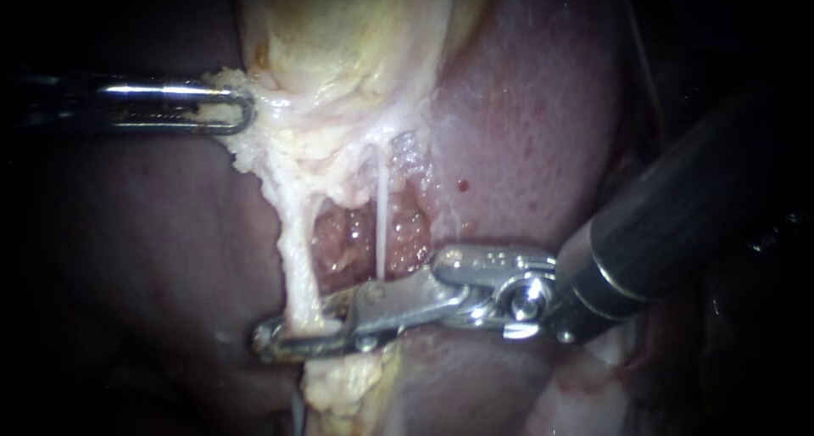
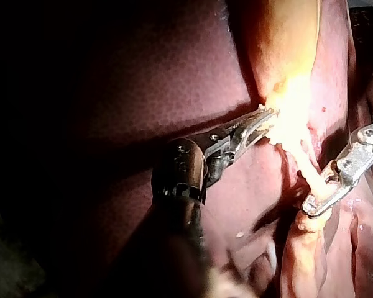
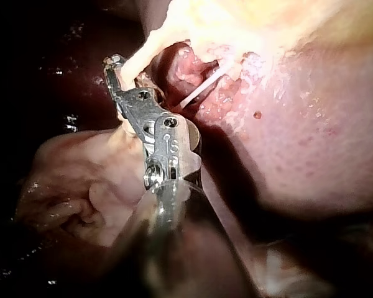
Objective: Going back first clip left tube
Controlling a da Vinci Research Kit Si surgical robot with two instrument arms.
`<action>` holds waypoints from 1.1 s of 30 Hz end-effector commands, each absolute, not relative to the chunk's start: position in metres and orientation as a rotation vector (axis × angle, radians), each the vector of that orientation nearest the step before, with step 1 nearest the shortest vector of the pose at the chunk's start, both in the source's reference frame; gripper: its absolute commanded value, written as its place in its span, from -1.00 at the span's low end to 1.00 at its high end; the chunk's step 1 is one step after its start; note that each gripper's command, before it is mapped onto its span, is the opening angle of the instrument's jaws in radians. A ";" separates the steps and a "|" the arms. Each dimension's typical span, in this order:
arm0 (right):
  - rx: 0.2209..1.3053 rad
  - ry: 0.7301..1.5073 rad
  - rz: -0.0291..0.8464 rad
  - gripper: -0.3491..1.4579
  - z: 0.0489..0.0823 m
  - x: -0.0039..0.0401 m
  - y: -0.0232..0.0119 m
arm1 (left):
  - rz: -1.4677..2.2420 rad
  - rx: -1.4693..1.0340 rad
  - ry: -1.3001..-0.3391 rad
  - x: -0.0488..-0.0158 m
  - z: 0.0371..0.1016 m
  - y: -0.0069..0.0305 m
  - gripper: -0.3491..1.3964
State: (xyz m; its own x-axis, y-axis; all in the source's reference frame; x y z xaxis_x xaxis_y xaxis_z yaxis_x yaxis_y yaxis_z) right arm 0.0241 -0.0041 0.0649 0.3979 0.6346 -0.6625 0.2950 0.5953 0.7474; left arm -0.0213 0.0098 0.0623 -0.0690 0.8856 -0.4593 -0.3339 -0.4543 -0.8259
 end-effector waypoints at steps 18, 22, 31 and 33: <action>0.637 1.255 0.339 -0.06 0.0692 0.0233 -0.0007 | 1.684 -1.274 -0.667 -0.0212 0.0621 0.0096 -1.00; 0.586 1.263 0.320 -0.06 0.0691 0.0219 -0.0007 | 1.684 -1.274 -0.667 -0.0211 0.0621 0.0095 -1.00; 0.494 1.287 0.239 -0.06 0.0670 0.0173 -0.0008 | 1.685 -1.275 -0.668 -0.0209 0.0620 0.0095 -1.00; 0.481 1.295 0.212 -0.06 0.0663 0.0159 -0.0007 | 1.685 -1.275 -0.669 -0.0208 0.0620 0.0095 -1.00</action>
State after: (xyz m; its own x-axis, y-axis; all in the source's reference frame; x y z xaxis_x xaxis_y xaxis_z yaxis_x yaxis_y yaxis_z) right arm 0.0148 -0.0007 0.0658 0.2683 0.4034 -0.8748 0.1215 0.8867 0.4462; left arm -0.0208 0.0095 0.0620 -0.0715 0.8854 -0.4594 -0.3297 -0.4556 -0.8269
